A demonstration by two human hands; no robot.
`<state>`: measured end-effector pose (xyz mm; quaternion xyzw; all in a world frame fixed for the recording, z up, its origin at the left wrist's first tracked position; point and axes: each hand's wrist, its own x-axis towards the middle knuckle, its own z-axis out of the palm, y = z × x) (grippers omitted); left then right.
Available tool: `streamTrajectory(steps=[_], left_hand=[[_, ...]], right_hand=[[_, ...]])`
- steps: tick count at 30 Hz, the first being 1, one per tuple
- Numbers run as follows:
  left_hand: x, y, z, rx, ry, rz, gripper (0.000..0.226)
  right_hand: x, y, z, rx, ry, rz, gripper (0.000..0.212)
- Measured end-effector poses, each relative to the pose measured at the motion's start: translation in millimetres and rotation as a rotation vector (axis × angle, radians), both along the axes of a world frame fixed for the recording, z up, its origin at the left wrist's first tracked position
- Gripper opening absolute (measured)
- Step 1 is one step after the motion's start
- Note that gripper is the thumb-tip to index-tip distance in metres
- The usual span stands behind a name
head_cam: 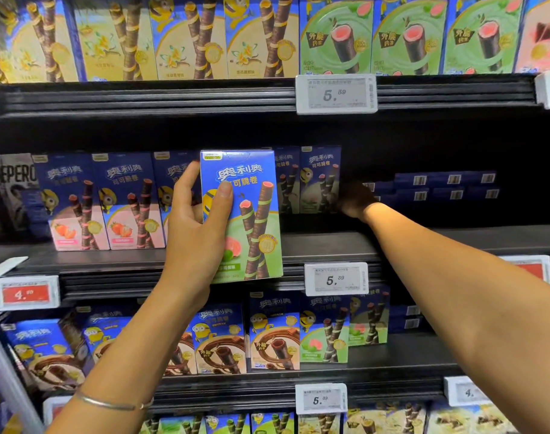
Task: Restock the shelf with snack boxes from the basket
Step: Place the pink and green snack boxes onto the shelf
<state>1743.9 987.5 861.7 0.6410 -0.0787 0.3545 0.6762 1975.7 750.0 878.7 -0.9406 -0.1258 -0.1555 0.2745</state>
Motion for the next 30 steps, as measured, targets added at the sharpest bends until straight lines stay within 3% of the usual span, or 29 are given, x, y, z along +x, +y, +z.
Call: streamTrajectory(steps=[16, 30], left_hand=[[1, -3, 0, 0.007, 0.007, -0.021, 0.050], [-3, -2, 2, 0.000, 0.025, -0.027, 0.046]], right_hand=[[0, -2, -3, 0.073, 0.043, -0.025, 0.048], [-16, 1, 3, 0.007, 0.014, 0.016, 0.047]])
